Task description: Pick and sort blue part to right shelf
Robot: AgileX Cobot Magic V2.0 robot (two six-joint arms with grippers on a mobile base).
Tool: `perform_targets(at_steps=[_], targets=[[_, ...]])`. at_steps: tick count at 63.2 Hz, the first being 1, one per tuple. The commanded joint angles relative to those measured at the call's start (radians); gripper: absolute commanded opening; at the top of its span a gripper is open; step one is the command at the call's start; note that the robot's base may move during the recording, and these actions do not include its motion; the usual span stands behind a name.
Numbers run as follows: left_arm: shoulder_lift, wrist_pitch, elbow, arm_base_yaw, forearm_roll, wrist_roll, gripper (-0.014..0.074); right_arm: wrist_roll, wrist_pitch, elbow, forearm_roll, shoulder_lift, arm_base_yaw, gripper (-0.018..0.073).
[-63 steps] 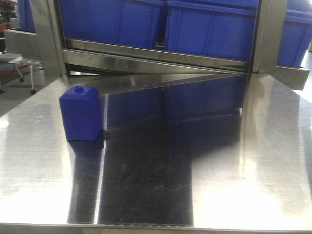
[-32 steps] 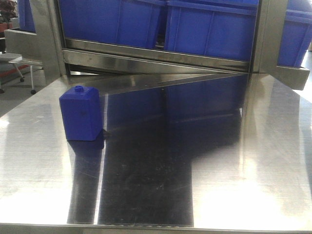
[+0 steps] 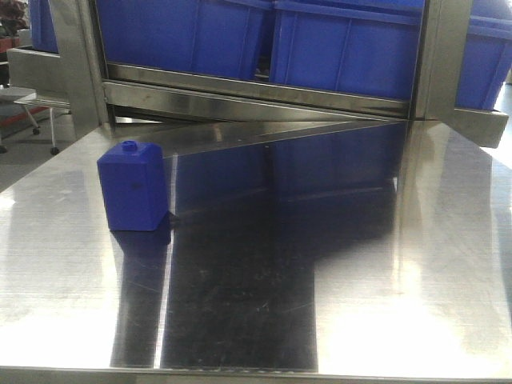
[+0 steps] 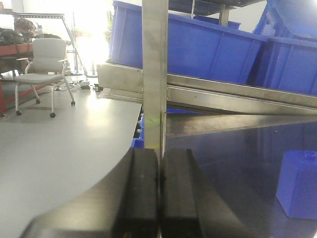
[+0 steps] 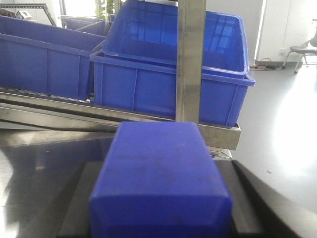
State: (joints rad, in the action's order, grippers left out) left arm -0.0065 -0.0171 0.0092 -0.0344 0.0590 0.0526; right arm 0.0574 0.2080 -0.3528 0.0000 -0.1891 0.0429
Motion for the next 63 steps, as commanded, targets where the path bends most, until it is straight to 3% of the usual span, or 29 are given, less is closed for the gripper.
perform_targets(at_steps=[1, 14, 35, 57, 63], targets=[[-0.019, 0.090, 0.021, 0.000, 0.010, -0.008, 0.0123, -0.012, -0.095, -0.028, -0.014, -0.009, -0.003, 0.0412], [-0.016, 0.060, -0.020, -0.003, 0.012, -0.009, 0.0123, -0.012, -0.095, -0.028, -0.014, -0.009, -0.003, 0.0412], [0.023, -0.203, -0.218, -0.025, 0.019, -0.067, 0.0123, -0.012, -0.095, -0.028, -0.014, -0.009, -0.003, 0.0412], [0.262, -0.219, -0.308, -0.038, 0.019, -0.067, 0.0131, -0.012, -0.095, -0.028, -0.014, -0.009, -0.003, 0.0412], [0.357, -0.232, -0.348, -0.098, 0.020, -0.067, 0.0223, -0.012, -0.095, -0.028, -0.014, -0.009, -0.003, 0.0412]])
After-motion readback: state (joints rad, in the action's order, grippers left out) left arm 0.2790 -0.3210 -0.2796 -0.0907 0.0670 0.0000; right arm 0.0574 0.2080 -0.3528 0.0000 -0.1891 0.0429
